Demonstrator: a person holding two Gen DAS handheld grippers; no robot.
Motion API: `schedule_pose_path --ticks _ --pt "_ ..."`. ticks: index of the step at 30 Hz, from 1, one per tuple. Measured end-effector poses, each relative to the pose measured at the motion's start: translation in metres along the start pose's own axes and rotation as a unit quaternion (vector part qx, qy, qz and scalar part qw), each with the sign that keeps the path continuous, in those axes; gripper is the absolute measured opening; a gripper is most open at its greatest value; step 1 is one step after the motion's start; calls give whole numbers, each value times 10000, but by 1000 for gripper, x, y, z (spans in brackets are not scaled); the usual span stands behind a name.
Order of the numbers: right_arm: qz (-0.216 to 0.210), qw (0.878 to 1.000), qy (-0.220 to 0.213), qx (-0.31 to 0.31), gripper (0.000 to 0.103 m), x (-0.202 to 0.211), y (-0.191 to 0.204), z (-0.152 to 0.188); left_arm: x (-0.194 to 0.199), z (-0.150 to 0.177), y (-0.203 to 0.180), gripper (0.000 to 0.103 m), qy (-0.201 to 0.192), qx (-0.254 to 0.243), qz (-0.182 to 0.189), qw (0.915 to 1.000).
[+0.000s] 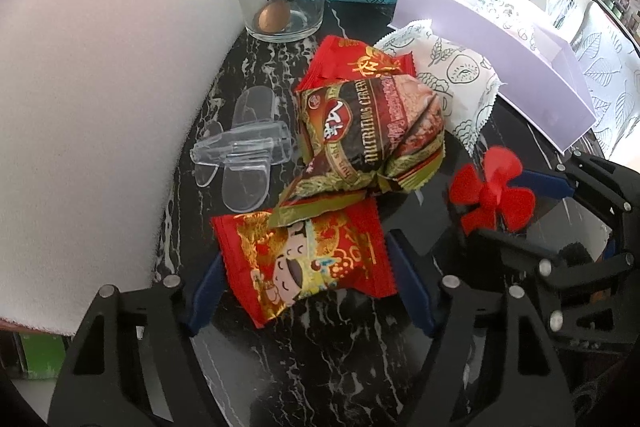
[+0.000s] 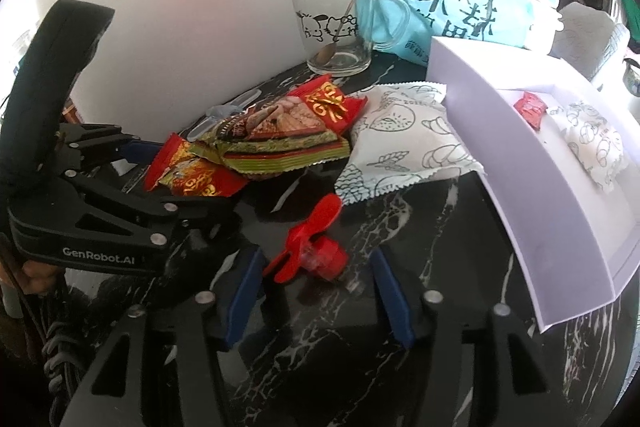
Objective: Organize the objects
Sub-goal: 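Grasp the red plastic fan toy with the right gripper and lift it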
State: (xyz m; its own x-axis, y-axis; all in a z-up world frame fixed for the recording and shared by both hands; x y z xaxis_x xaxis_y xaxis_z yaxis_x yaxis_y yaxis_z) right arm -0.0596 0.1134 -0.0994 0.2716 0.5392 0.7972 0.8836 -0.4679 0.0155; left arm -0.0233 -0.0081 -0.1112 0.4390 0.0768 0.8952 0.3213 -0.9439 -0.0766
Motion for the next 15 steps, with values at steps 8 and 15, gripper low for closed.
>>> schedule_pose_path --ticks 8,15 --pt "-150 9998 -100 -1 42 6 1 2 5 -3 5 59 -162 80 -12 9998" --pt "-319 9993 -189 1 38 13 7 6 -4 -5 -6 58 -57 1 167 9998"
Point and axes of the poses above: each gripper's, at about its wrist camera, not at the fingertips, and x roughly against the way its jaws point, y to its left, z to its underside, the point moved 4 cm from there along -x, roughly the way its jaws point, and after that the axes turned 8 degrees about x, right-handed, at the moved point
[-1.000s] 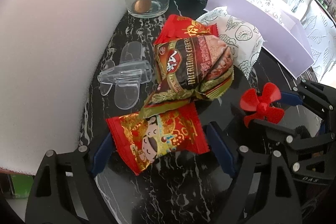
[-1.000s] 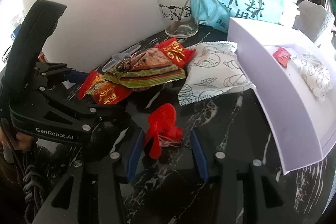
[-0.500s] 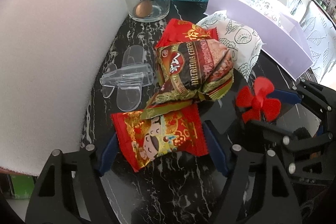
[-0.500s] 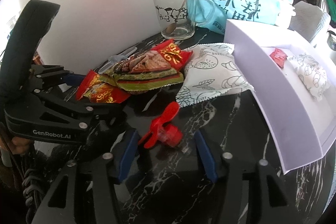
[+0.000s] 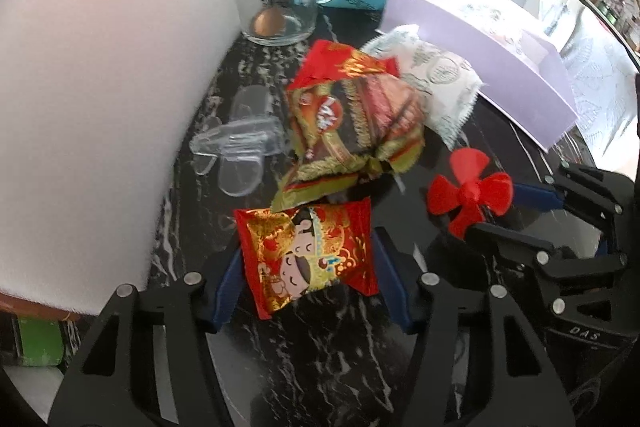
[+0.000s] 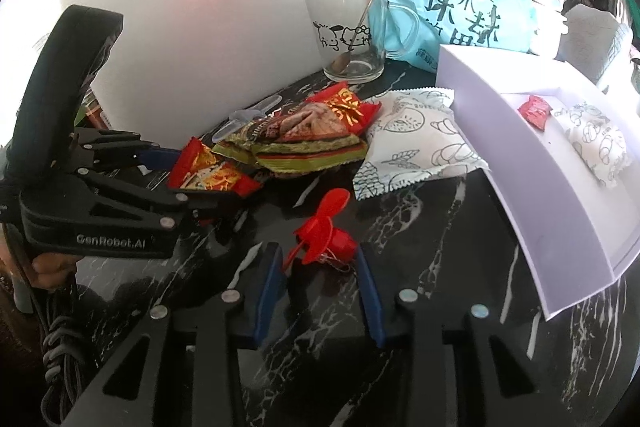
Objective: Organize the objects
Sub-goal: 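Grasp the red plastic fan toy with the right gripper and lift it, then close the left gripper on the red cartoon-face snack packet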
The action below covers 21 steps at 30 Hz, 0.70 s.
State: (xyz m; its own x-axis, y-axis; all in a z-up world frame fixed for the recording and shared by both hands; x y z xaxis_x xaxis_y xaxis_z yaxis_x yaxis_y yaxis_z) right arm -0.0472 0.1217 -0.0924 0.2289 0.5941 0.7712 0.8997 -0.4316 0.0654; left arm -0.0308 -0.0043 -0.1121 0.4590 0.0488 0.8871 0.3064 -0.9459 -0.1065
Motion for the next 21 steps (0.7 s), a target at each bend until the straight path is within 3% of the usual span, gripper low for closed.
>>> schedule_pose_path --ticks 7,12,15,19,21 --pt "-57 9998 -46 -196 40 2 -4 2 -2 8 -11 60 234 -128 305 9992" --pt "76 9998 82 -135 49 -6 -1 2 -7 12 -17 75 239 -390 -39 9989" --pt "57 9999 105 -104 49 -11 1 1 -10 12 -16 81 233 -389 31 9990" --pt "135 9998 68 -98 50 -12 0 0 -11 9 -12 81 125 -362 42 9993" --pt "173 9998 40 -83 50 -12 1 0 -10 9 -11 75 33 -348 51 9994"
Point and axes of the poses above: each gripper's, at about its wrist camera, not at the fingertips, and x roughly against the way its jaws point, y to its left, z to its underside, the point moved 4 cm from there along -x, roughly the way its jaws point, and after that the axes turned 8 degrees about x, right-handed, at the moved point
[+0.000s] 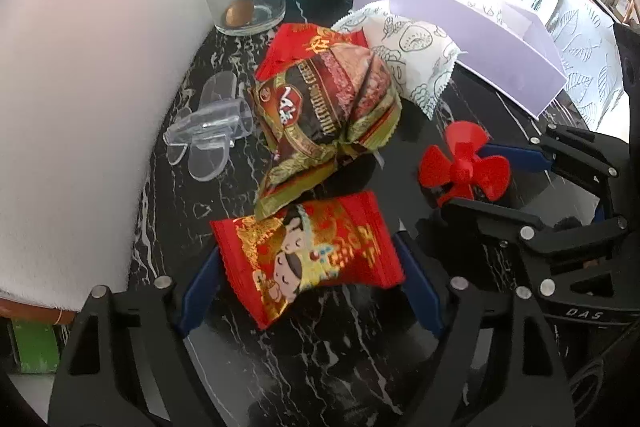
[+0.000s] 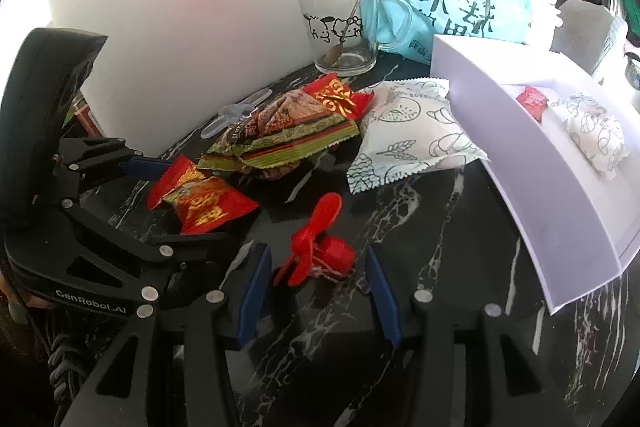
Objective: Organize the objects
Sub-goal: 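Close the left gripper on the red cartoon-face snack packet, then carry the cartoon-face packet with the left gripper while the right gripper carries the fan toward the white box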
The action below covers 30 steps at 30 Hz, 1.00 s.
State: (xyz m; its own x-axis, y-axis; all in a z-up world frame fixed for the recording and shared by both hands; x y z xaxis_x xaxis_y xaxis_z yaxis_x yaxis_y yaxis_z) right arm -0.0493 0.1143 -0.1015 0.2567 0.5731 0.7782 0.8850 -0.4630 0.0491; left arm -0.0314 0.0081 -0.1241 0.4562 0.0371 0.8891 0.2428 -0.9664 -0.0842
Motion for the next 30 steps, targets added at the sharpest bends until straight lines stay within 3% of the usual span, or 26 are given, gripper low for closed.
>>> schedule_pose_path --ticks 2,3,4,11,30 --pt "-38 10000 -23 15 40 1 2 1 2 -1 3 66 -71 65 -17 10000" --pt "-60 10000 -24 26 40 2 2 1 3 -2 5 56 -106 98 -17 9999" --pt "-88 9999 -26 42 40 2 3 1 4 -2 6 52 -131 107 -33 9999" --pt "-196 9997 -149 38 34 8 2 0 7 -4 10 49 -161 203 75 9996" --pt "-459 9977 -492 4 33 28 3 -4 30 -1 8 49 -161 314 219 9991"
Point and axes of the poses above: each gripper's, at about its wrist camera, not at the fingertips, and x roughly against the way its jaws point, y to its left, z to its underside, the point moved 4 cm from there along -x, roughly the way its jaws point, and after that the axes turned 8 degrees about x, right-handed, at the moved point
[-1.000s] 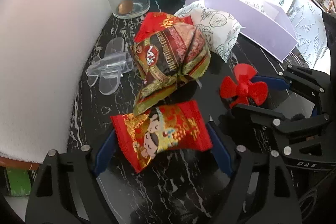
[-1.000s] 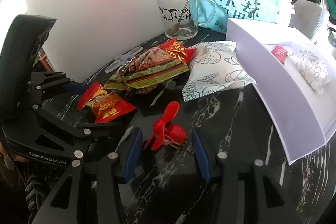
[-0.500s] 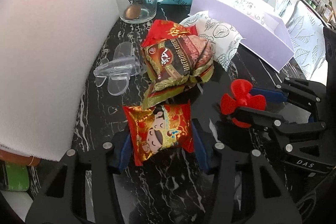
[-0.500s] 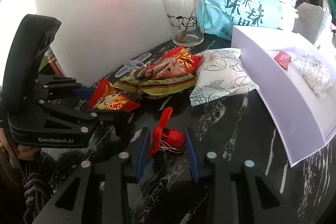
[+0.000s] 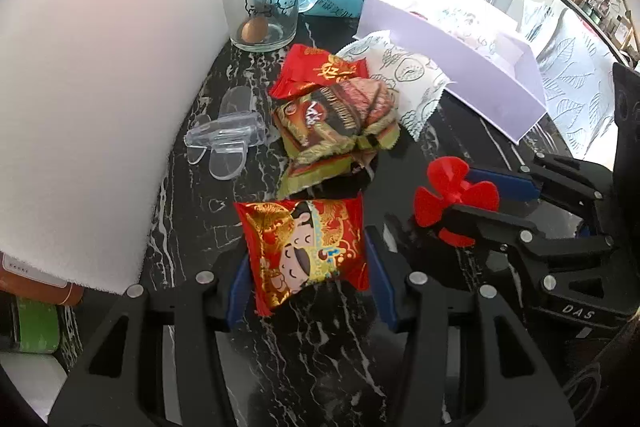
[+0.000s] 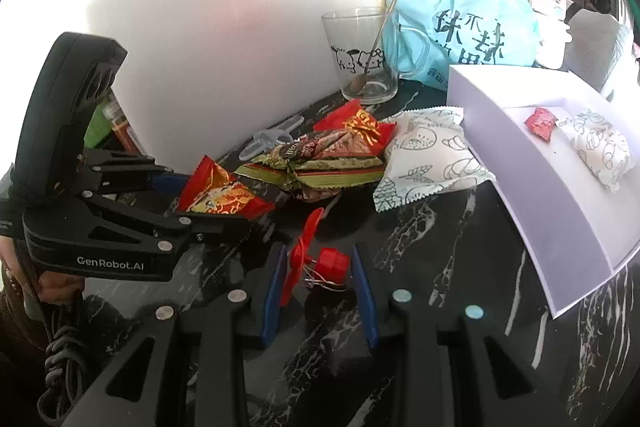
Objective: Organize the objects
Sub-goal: 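Carry the cartoon-face packet with the left gripper while the right gripper carries the fan toward the white box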
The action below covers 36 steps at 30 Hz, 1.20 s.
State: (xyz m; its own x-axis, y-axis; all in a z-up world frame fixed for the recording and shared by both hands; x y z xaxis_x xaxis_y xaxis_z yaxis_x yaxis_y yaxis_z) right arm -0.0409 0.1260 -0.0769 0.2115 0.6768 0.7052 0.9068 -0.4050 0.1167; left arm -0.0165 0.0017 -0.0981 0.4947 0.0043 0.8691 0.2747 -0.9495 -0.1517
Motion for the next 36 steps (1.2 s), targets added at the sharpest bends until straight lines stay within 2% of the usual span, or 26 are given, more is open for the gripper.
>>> schedule_pose_path --ticks 6,14,25,36 --pt "-140 9999 -49 -54 33 3 0 -1 12 -4 -4 49 -115 -56 -78 9999" --pt "-10 9997 -221 -129 33 25 -3 -6 28 -14 -16 49 -195 -196 -44 9996" --pt "401 9983 -307 -287 33 64 -19 3 31 -21 -60 49 -180 -676 231 9973" --pt "941 9925 -355 -700 33 105 -44 28 23 -24 -116 49 -67 -1326 642 9891"
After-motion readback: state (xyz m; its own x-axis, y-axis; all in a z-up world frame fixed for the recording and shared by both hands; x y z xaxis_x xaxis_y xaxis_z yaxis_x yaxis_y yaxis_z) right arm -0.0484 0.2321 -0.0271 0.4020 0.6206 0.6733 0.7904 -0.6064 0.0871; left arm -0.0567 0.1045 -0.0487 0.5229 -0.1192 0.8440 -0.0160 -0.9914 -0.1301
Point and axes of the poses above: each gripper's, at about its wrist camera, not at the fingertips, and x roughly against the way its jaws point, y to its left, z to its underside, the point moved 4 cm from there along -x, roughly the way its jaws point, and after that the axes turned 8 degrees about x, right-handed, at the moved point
